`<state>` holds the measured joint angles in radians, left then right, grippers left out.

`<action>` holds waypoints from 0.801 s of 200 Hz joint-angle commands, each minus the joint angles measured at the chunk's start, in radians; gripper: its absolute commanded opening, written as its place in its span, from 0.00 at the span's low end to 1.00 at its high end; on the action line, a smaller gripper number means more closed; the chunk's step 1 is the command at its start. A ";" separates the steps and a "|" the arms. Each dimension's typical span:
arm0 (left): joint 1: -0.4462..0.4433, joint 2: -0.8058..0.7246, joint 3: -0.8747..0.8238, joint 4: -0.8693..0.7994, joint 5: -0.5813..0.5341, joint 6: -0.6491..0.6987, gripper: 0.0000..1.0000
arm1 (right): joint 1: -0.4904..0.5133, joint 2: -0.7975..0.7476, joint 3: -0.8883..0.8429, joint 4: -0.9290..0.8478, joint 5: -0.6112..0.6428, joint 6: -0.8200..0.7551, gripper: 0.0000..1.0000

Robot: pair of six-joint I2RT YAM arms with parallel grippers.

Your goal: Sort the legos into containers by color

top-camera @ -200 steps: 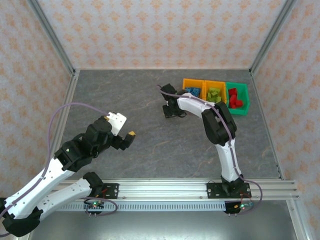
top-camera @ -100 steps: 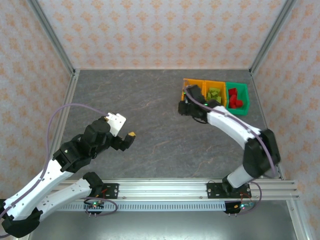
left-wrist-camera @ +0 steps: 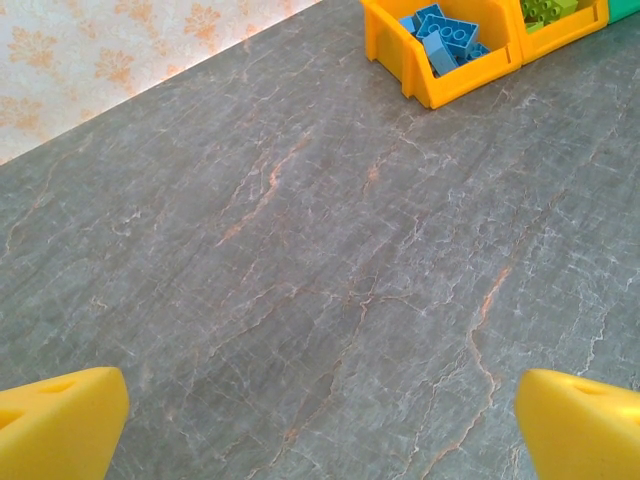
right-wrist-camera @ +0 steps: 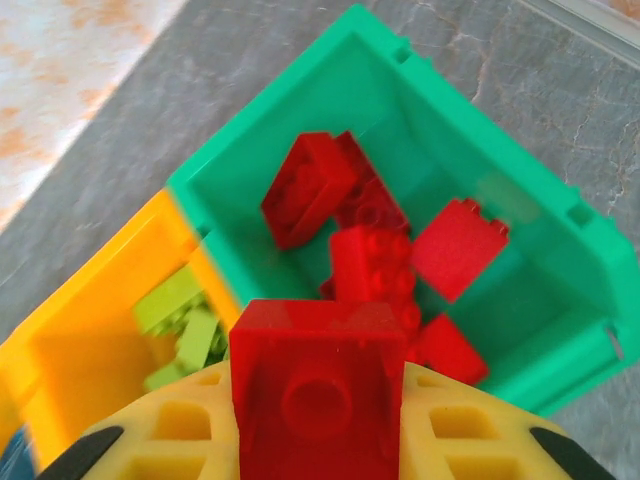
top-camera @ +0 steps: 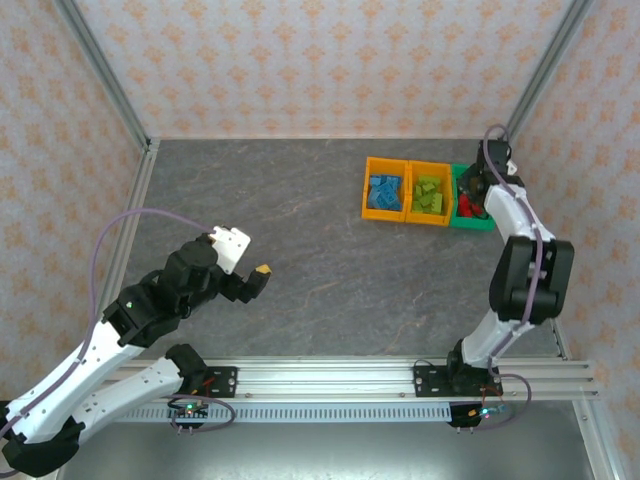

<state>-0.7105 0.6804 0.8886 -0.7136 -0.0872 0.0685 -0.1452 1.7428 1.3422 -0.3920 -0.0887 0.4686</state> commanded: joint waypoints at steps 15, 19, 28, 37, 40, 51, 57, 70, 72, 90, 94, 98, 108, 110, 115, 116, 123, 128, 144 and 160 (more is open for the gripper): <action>0.013 0.007 -0.009 0.008 -0.097 -0.060 1.00 | -0.030 0.116 0.185 -0.152 0.058 0.016 0.43; 0.013 0.016 -0.006 0.002 -0.111 -0.073 1.00 | -0.034 0.123 0.198 -0.168 0.058 0.021 0.48; 0.013 0.046 0.015 -0.027 -0.135 -0.112 1.00 | -0.038 0.120 0.214 -0.193 0.053 0.026 0.55; 0.014 0.079 0.038 -0.054 -0.139 -0.151 1.00 | -0.039 0.098 0.211 -0.206 0.035 0.030 0.58; 0.013 0.088 0.042 -0.059 -0.137 -0.164 1.00 | -0.039 0.087 0.202 -0.204 0.022 0.033 0.58; 0.012 0.114 0.041 -0.049 -0.129 -0.213 1.00 | -0.038 0.030 0.144 -0.173 -0.024 0.051 0.58; 0.011 0.123 0.026 -0.023 -0.121 -0.237 1.00 | -0.038 -0.009 0.104 -0.150 -0.052 0.059 0.59; 0.011 0.132 -0.024 0.060 -0.090 -0.249 1.00 | -0.028 -0.109 -0.007 -0.093 -0.100 0.066 0.59; 0.011 0.133 -0.033 0.073 -0.091 -0.250 1.00 | -0.027 -0.127 -0.026 -0.085 -0.104 0.065 0.59; 0.012 0.130 -0.116 0.209 -0.189 -0.253 1.00 | 0.024 -0.281 -0.180 -0.034 -0.068 0.018 0.60; 0.013 0.130 -0.136 0.238 -0.216 -0.241 1.00 | 0.041 -0.315 -0.214 -0.025 -0.042 0.002 0.60; 0.013 0.128 -0.160 0.271 -0.240 -0.220 1.00 | 0.058 -0.349 -0.247 -0.015 -0.011 -0.011 0.61; 0.013 0.126 -0.221 0.369 -0.320 -0.171 1.00 | 0.097 -0.427 -0.329 0.019 0.046 -0.051 0.62; 0.013 0.126 -0.236 0.391 -0.336 -0.161 1.00 | 0.105 -0.441 -0.345 0.027 0.056 -0.060 0.62; 0.015 0.129 -0.265 0.440 -0.376 -0.136 1.00 | 0.122 -0.477 -0.386 0.049 0.089 -0.082 0.62; 0.015 0.129 -0.269 0.448 -0.382 -0.128 1.00 | 0.125 -0.485 -0.395 0.055 0.096 -0.086 0.62; 0.021 0.135 -0.305 0.515 -0.414 -0.082 1.00 | 0.147 -0.532 -0.452 0.098 0.141 -0.123 0.62; 0.028 0.141 -0.327 0.559 -0.432 -0.047 1.00 | 0.167 -0.552 -0.502 0.143 0.181 -0.151 0.63; 0.069 0.165 -0.381 0.681 -0.484 0.019 1.00 | 0.209 -0.645 -0.665 0.309 0.298 -0.223 0.69; 0.145 0.193 -0.425 0.788 -0.522 0.014 1.00 | 0.216 -0.670 -0.809 0.529 0.341 -0.274 0.79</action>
<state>-0.6437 0.8509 0.5140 -0.2054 -0.4511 0.0063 0.0605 1.0931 0.6987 -0.1806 0.0715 0.3321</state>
